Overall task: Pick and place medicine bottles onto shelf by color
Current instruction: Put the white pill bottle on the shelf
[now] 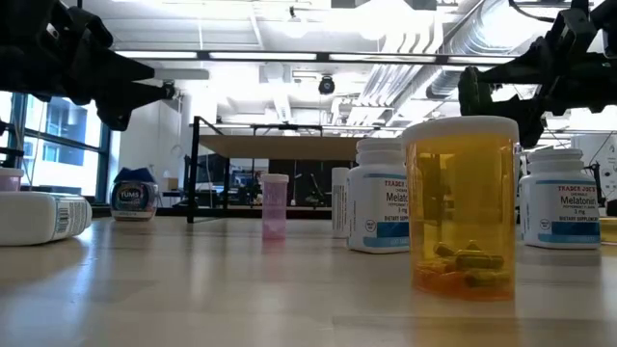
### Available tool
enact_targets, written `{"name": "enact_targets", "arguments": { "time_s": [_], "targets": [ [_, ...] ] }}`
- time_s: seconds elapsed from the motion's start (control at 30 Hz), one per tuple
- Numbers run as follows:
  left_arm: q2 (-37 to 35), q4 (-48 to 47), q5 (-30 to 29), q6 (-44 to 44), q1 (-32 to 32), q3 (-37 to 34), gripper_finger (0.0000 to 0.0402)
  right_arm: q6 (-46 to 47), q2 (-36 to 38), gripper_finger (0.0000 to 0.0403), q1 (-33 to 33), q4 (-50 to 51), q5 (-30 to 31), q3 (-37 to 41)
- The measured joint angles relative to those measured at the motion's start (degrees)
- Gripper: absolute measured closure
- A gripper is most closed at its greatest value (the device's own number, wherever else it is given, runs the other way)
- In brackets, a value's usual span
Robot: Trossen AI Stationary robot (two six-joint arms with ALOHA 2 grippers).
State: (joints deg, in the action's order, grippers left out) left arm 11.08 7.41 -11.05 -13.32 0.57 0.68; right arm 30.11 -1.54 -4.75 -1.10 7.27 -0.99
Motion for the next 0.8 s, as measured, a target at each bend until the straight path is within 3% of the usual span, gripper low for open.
{"name": "enact_targets", "arguments": {
  "time_s": [0.33,0.6,0.8],
  "targets": [
    [0.0,0.0,0.0,0.0,0.0,0.0,0.0213,0.0,0.0,0.0158,0.0,1.4,-7.0,-1.2],
    [0.0,0.0,0.0,0.0,0.0,0.0,0.0213,-3.2,-1.4,0.0158,0.0,13.2,-3.7,-12.5],
    [0.0,0.0,0.0,0.0,0.0,0.0,0.0213,-3.2,-8.0,0.0158,0.0,23.5,-3.2,-22.3]
  ]
}}
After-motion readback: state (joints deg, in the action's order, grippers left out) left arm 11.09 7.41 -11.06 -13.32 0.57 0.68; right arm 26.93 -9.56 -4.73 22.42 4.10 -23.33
